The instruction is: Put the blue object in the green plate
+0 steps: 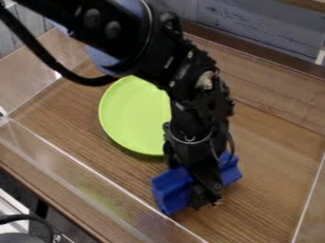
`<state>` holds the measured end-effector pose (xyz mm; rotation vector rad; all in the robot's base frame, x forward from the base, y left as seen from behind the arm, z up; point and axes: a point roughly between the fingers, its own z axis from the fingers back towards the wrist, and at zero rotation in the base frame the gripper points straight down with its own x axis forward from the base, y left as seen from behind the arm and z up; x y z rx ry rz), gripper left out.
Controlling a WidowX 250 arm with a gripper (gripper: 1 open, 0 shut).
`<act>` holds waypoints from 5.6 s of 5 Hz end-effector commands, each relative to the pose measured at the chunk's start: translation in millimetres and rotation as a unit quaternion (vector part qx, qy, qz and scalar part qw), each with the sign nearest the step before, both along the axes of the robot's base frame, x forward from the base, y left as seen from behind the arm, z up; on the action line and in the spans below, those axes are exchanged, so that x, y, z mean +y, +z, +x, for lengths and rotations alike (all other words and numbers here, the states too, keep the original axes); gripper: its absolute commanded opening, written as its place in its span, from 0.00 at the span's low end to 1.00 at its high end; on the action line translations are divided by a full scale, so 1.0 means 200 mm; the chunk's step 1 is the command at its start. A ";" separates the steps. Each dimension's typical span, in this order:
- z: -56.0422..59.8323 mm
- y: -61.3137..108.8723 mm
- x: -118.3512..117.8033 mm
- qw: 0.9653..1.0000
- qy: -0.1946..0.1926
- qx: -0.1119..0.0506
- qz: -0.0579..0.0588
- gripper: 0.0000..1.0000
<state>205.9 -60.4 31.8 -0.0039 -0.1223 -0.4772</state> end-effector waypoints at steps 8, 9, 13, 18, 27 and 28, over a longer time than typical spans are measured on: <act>0.05 0.03 0.02 1.000 0.029 0.000 0.003 0.00; 0.05 0.03 0.03 1.000 0.031 0.000 0.004 0.00; 0.07 0.06 0.04 0.999 0.040 0.000 0.008 0.00; 0.08 0.10 0.07 0.998 0.055 -0.006 0.013 0.00; 0.10 0.20 0.16 0.997 0.063 -0.024 0.024 0.00; 0.10 0.22 0.17 0.998 0.061 -0.025 0.025 0.00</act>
